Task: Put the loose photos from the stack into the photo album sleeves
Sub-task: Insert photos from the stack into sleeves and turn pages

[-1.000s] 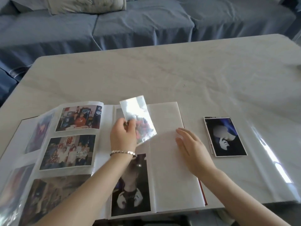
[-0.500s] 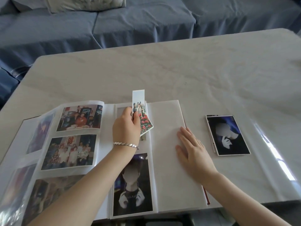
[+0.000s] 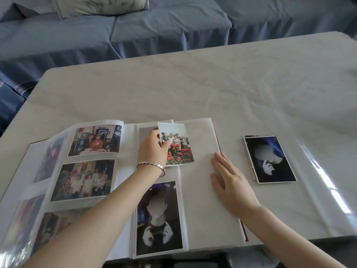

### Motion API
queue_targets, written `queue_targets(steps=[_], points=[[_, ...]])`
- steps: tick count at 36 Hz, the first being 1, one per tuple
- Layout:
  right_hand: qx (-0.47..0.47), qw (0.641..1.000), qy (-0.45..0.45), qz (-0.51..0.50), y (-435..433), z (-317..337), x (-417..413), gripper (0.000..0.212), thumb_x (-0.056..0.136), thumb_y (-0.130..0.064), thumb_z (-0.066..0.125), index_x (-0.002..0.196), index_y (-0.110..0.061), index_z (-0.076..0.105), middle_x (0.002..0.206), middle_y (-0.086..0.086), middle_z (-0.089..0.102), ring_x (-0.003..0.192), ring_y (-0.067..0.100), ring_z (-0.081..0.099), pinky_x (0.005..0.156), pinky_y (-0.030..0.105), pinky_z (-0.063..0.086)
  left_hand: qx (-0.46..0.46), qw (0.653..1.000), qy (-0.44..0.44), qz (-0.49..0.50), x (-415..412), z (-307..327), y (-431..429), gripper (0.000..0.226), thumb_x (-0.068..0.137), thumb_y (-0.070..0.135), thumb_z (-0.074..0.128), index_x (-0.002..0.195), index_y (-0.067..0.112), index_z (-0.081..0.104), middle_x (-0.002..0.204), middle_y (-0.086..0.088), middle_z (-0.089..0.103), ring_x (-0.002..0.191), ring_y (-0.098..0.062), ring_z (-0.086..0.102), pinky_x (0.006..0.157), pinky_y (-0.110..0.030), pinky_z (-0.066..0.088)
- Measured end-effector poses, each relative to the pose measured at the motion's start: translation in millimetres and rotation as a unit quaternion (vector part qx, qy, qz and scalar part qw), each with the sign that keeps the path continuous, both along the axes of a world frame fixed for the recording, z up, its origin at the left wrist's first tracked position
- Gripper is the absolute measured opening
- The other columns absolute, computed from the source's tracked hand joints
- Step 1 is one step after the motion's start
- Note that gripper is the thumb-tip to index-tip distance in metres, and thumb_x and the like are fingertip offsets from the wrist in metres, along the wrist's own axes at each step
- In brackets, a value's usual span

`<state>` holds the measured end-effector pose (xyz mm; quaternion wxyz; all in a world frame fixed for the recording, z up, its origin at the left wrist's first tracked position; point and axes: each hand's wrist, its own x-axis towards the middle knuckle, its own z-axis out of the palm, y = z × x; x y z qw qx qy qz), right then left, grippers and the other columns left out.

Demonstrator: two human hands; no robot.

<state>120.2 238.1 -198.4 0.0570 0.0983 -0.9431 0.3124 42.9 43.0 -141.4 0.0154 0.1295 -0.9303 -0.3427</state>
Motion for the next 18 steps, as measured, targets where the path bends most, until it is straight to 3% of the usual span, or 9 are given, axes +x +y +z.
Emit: queue_targets(steps=[3,5,8,11,13,16,18], points=[[0.029,0.999,0.019,0.019,4.2,0.7,2.7,0.04,0.082,-0.003,0.067,0.121,0.004,0.059,0.134,0.016,0.051,0.126,0.036,0.046,0.104,0.045,0.028,-0.022,0.999,-0.002,-0.029,0.5,1.7,0.0,0.014,0.09,0.007,0.054,0.09,0.012,0.068,0.084,-0.01,0.063,0.077,-0.02,0.053,0.067,-0.02,0.035],[0.048,0.998,0.036,0.032,8.9,0.9,5.9,0.041,0.079,-0.004,0.068,0.118,0.005,0.061,0.131,0.018,0.054,0.12,0.039,0.051,0.098,0.053,0.031,-0.043,0.998,-0.021,-0.044,0.7,2.8,0.7,0.021,0.085,0.0,0.053,0.07,0.015,0.056,0.071,-0.009,0.051,0.069,-0.022,0.046,0.064,-0.025,0.039],[0.063,0.996,0.053,0.044,14.5,1.8,9.4,0.04,0.079,-0.01,0.063,0.117,0.004,0.062,0.13,0.017,0.055,0.117,0.037,0.054,0.096,0.053,0.033,0.001,0.997,-0.066,-0.039,-2.2,5.1,1.9,0.02,0.082,0.0,0.061,0.071,0.017,0.062,0.067,-0.013,0.063,0.058,-0.028,0.06,0.066,-0.03,0.055],[0.058,0.996,0.053,0.047,15.7,2.9,11.2,0.042,0.079,-0.005,0.069,0.119,0.004,0.061,0.131,0.016,0.054,0.118,0.037,0.054,0.097,0.053,0.031,0.056,0.994,-0.088,-0.019,-3.5,5.0,7.6,0.017,0.082,0.004,0.066,0.071,0.018,0.067,0.071,-0.003,0.067,0.057,-0.017,0.068,0.06,-0.023,0.055],[0.05,0.997,0.052,0.042,15.6,3.8,13.2,0.041,0.08,-0.005,0.069,0.119,0.004,0.061,0.131,0.016,0.054,0.118,0.035,0.054,0.098,0.051,0.031,0.07,0.993,-0.093,-0.018,-3.7,3.3,14.2,0.025,0.082,0.002,0.065,0.065,0.02,0.064,0.071,-0.003,0.067,0.058,-0.019,0.068,0.062,-0.026,0.057],[0.026,0.998,0.053,0.029,14.3,4.7,16.1,0.036,0.08,-0.008,0.061,0.115,0.003,0.064,0.127,0.014,0.058,0.113,0.032,0.059,0.096,0.046,0.04,0.079,0.991,-0.106,-0.022,-3.6,3.6,23.7,0.032,0.084,-0.003,0.056,0.06,0.018,0.06,0.068,-0.004,0.065,0.058,-0.018,0.068,0.054,-0.019,0.055],[0.009,0.998,0.062,0.021,13.5,4.5,17.3,0.033,0.079,-0.005,0.061,0.111,0.003,0.066,0.123,0.015,0.06,0.109,0.031,0.062,0.09,0.047,0.047,0.089,0.989,-0.117,-0.029,-5.5,3.8,28.0,0.03,0.085,-0.004,0.054,0.066,0.016,0.064,0.072,-0.006,0.068,0.064,-0.022,0.07,0.064,-0.028,0.058]])
